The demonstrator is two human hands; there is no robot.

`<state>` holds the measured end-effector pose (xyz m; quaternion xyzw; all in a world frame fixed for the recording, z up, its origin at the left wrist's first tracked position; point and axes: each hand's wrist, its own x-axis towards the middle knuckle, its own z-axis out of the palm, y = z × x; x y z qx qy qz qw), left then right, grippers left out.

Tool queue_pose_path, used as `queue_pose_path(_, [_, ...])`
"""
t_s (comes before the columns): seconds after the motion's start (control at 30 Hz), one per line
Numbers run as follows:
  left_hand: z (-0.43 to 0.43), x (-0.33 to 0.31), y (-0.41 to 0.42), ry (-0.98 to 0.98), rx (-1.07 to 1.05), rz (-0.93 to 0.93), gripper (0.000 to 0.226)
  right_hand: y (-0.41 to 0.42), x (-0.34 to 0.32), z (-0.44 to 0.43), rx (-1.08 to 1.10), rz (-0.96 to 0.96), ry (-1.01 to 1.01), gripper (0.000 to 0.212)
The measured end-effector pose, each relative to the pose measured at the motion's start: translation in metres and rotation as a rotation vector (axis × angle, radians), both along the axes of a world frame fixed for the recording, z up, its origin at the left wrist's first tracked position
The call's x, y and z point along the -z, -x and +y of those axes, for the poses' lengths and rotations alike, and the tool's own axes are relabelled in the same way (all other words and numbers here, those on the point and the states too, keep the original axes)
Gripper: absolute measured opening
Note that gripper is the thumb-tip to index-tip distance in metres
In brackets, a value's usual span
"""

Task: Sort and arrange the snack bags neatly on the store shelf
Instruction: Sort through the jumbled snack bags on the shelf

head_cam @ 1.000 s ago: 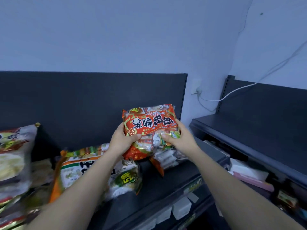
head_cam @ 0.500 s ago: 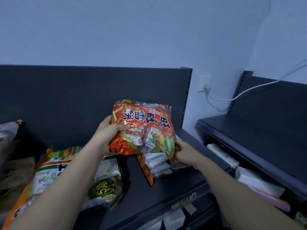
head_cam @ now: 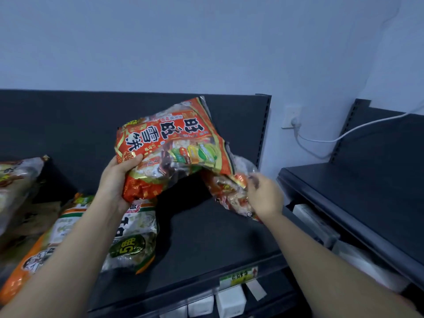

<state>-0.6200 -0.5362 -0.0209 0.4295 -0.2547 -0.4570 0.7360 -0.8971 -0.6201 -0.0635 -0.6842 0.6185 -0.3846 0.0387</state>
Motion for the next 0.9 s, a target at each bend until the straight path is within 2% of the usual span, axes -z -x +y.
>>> queue_pose_path(0.07, [0.000,0.001,0.001,0.065,0.019,0.069,0.043,0.008,-0.009,-0.006,0.039,-0.289,-0.039,0.027])
queue_pose_path(0.17, [-0.001,0.003,0.006,0.110,0.019,0.122,0.049,0.015,-0.017,-0.016,-0.061,-0.891,-0.154,0.030])
queue_pose_path(0.23, [-0.004,0.004,0.010,0.110,0.013,0.109,0.047,0.019,-0.015,-0.020,-0.082,-1.114,-0.304,0.025])
queue_pose_path(0.3, [-0.007,0.008,0.017,0.075,-0.018,0.075,0.043,0.023,-0.005,-0.025,-0.082,-1.130,-0.418,0.024])
queue_pose_path(0.37, [-0.010,0.013,0.025,0.037,-0.050,0.043,0.043,0.027,0.007,-0.031,0.002,-1.062,-0.473,0.032])
queue_pose_path(0.47, [-0.015,0.025,0.040,-0.009,-0.047,-0.051,0.059,0.032,0.018,-0.031,0.162,-1.029,-0.459,0.038])
queue_pose_path(0.6, [-0.025,0.048,0.061,-0.161,0.019,-0.224,0.081,0.034,0.027,-0.029,0.192,-1.159,-0.474,0.052])
queue_pose_path(0.73, [-0.039,0.073,0.074,-0.292,0.190,-0.374,0.097,0.032,0.042,-0.036,0.181,-0.826,-0.568,0.112])
queue_pose_path(0.77, [-0.042,0.076,0.076,-0.326,0.223,-0.462,0.109,0.031,0.043,-0.037,0.172,-0.747,-0.569,0.111])
queue_pose_path(0.83, [-0.047,0.077,0.083,-0.405,0.257,-0.670,0.127,0.031,0.045,-0.040,0.173,-0.613,-0.472,0.091])
queue_pose_path(0.9, [-0.053,0.075,0.088,-0.451,0.266,-0.783,0.130,0.029,0.039,-0.029,0.134,-0.527,-0.313,0.076])
